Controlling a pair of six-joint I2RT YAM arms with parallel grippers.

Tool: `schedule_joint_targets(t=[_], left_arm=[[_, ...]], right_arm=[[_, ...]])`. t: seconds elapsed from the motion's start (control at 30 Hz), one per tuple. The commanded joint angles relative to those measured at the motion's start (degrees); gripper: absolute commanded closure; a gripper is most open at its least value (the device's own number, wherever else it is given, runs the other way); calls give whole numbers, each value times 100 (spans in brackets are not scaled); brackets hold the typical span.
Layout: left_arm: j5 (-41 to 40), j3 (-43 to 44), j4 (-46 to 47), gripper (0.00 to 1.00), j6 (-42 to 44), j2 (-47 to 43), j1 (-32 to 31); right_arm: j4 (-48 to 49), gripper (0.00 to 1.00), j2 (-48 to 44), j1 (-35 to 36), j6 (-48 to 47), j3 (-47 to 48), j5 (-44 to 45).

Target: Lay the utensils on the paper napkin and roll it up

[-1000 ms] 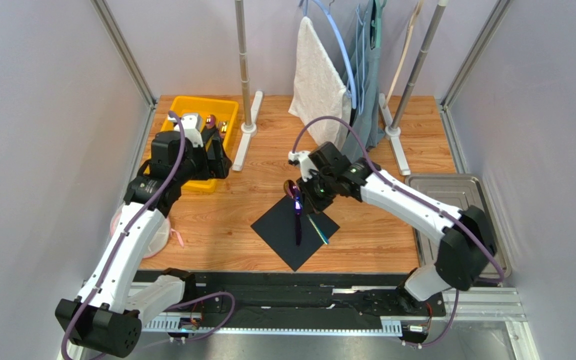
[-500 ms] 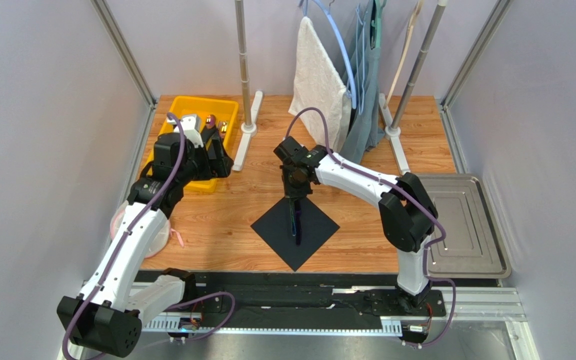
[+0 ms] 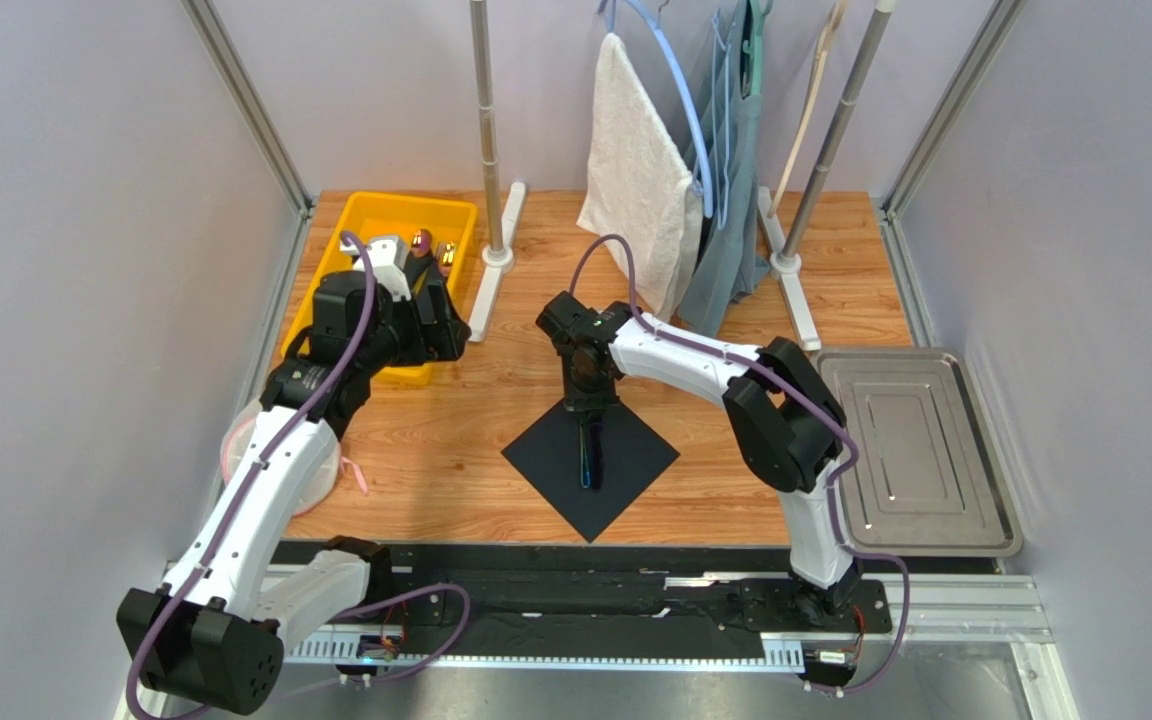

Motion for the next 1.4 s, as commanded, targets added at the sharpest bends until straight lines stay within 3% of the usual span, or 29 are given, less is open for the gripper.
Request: schedule_joint_targets(t=[0.0, 0.23, 0.63, 0.83, 1.0, 1.1, 1.23, 1.3, 1.37], left_arm=[[131, 0, 217, 1, -38, -72, 23], [166, -9, 261, 1, -3, -10, 23], [201, -27, 278, 1, 23, 16, 23], [437, 43, 226, 1, 198, 51, 23], [1140, 500, -432, 1, 1199, 244, 23], [2045, 457, -636, 1, 2201, 0, 23], [4115, -384, -504, 1, 3859, -1009, -21], [4297, -667, -574, 3, 4354, -1292, -422], [3956, -957, -820, 7, 5136, -1513, -1011]], right_arm=[[-51, 100, 104, -62, 143, 319, 154], [-69, 99, 193, -150, 213, 231, 101], [-86, 82, 245, -211, 301, 152, 57], [-69, 79, 79, -220, 117, 222, -100], [-42, 76, -483, -237, -462, 450, -627], [54, 76, -993, -351, -998, 328, -856], [572, 75, -1784, -676, -1719, -767, -1628], [905, 74, -2197, -895, -2053, -1226, -2401], [1108, 65, -2582, -1002, -2473, -1830, -3059]])
